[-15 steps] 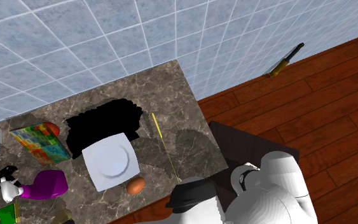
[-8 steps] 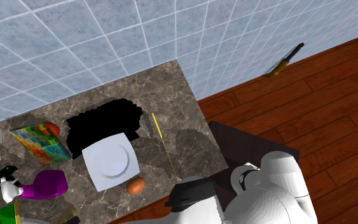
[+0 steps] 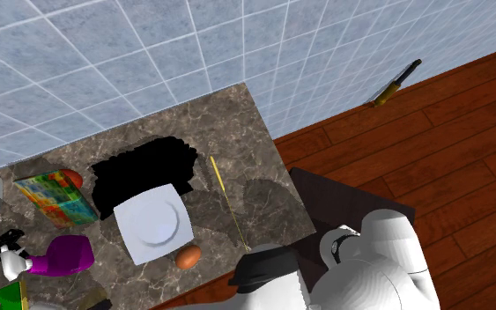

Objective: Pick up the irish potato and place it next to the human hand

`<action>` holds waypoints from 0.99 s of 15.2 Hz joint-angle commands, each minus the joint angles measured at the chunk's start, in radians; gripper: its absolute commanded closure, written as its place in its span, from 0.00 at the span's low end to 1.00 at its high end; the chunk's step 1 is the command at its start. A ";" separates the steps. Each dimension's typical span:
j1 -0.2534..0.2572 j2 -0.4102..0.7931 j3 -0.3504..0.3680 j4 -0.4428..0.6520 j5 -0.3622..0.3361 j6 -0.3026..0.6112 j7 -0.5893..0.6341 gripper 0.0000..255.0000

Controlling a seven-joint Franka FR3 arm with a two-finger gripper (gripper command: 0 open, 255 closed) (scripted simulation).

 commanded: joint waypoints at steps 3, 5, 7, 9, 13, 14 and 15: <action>-0.002 0.000 -0.001 -0.007 -0.001 0.004 0.000 0.00; -0.001 0.001 -0.001 -0.005 -0.001 0.003 0.000 0.00; 0.004 -0.006 0.000 0.052 0.001 -0.059 -0.003 0.00; 0.009 -0.002 0.000 0.119 0.003 -0.122 -0.006 0.00; 0.009 -0.002 0.000 0.119 0.003 -0.122 -0.006 0.00; 0.009 -0.002 0.000 0.119 0.003 -0.122 -0.006 0.00; 0.009 -0.002 0.000 0.119 0.003 -0.122 -0.006 0.00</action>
